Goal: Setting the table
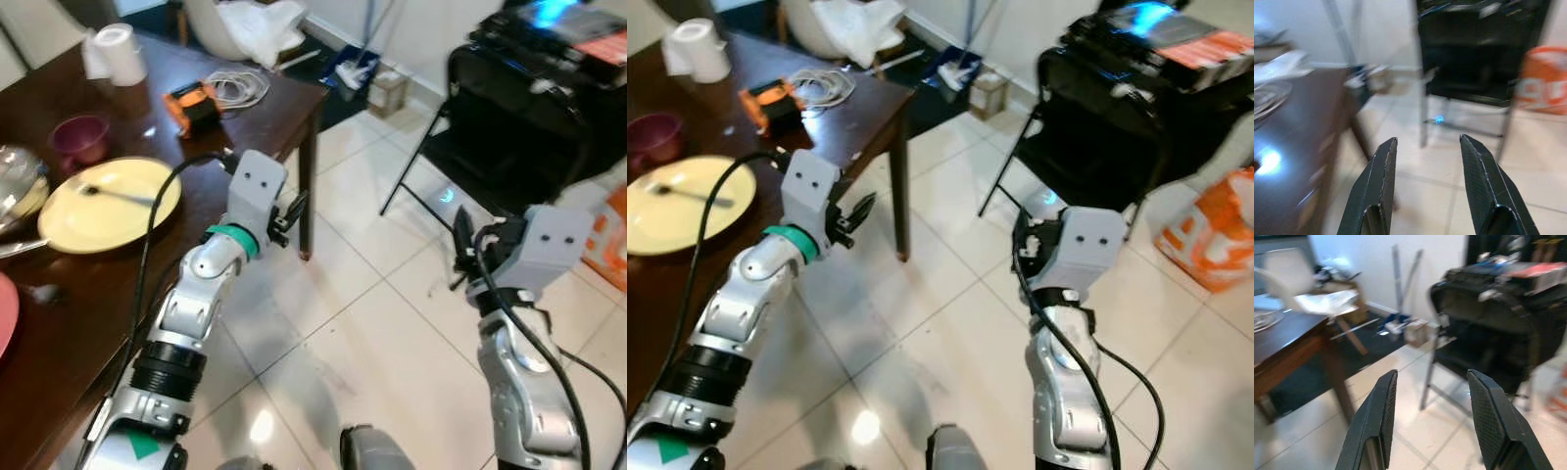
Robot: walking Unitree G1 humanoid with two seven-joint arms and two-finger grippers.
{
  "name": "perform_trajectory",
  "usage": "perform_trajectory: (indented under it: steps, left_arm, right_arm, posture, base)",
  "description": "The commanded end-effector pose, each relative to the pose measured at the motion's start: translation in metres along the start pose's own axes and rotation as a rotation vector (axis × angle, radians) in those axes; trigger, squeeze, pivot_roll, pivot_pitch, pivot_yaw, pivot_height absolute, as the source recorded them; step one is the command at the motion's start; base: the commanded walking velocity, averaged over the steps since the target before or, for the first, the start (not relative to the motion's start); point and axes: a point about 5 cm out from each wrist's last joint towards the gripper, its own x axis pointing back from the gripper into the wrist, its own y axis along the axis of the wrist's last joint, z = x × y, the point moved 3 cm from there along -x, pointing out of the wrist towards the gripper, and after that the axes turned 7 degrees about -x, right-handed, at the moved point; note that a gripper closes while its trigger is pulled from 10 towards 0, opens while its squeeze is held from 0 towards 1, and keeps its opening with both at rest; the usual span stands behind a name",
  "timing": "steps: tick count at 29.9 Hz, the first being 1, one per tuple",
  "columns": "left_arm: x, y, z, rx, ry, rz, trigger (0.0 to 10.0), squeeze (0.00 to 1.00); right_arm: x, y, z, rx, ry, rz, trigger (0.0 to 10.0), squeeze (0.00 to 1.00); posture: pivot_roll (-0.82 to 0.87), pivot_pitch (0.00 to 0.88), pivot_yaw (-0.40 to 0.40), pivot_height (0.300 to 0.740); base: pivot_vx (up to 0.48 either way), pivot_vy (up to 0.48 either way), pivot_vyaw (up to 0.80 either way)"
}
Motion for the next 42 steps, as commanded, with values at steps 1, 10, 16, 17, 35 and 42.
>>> perform_trajectory:
  steps: [1, 10, 16, 17, 35, 42]
  left_arm:
    - [0.0033, -0.0081, 0.0033, 0.001, 0.008, 0.028, 10.0, 0.0]
    - [0.0026, -0.0076, 0.0029, 0.002, 0.007, 0.026, 10.0, 0.0]
    - [0.0023, -0.0074, 0.0029, 0.001, 0.007, 0.026, 10.0, 0.0]
    - [0.0023, -0.0074, 0.0028, 0.001, 0.007, 0.026, 10.0, 0.0]
    - [0.0017, -0.007, 0.0016, 0.005, 0.007, 0.024, 10.0, 0.0]
    - [0.0014, -0.0071, 0.0013, 0.005, 0.008, 0.024, 10.0, 0.0]
  right_arm:
    - [0.0016, -0.0052, 0.0007, -0.012, 0.0, 0.022, 10.0, 0.0]
    - [0.0011, -0.0054, 0.001, -0.012, 0.0, 0.023, 10.0, 0.0]
    - [0.0009, -0.0051, 0.0011, -0.01, 0.0, 0.022, 10.0, 0.0]
    - [0.0009, -0.005, 0.0009, -0.01, -0.001, 0.022, 10.0, 0.0]
    - [0.0006, -0.0056, -0.0001, -0.006, -0.004, 0.026, 10.0, 0.0]
    - [0.0004, -0.0057, -0.0004, -0.006, -0.003, 0.027, 10.0, 0.0]
  posture:
    - [0.02, 0.0, 0.097, 0.74]
    - [0.02, 0.0, 0.098, 0.74]
    - [0.02, 0.0, 0.098, 0.74]
    - [0.02, 0.0, 0.097, 0.74]
    - [0.02, 0.0, 0.094, 0.74]
    - [0.02, 0.0, 0.092, 0.74]
  base:
    - [0.0, 0.0, -0.8]
    - [0.0, 0.0, -0.8]
    - [0.0, 0.0, -0.8]
    - [0.0, 0.0, -0.8]
    - [0.0, 0.0, -0.71]
    - [0.0, 0.0, -0.56]
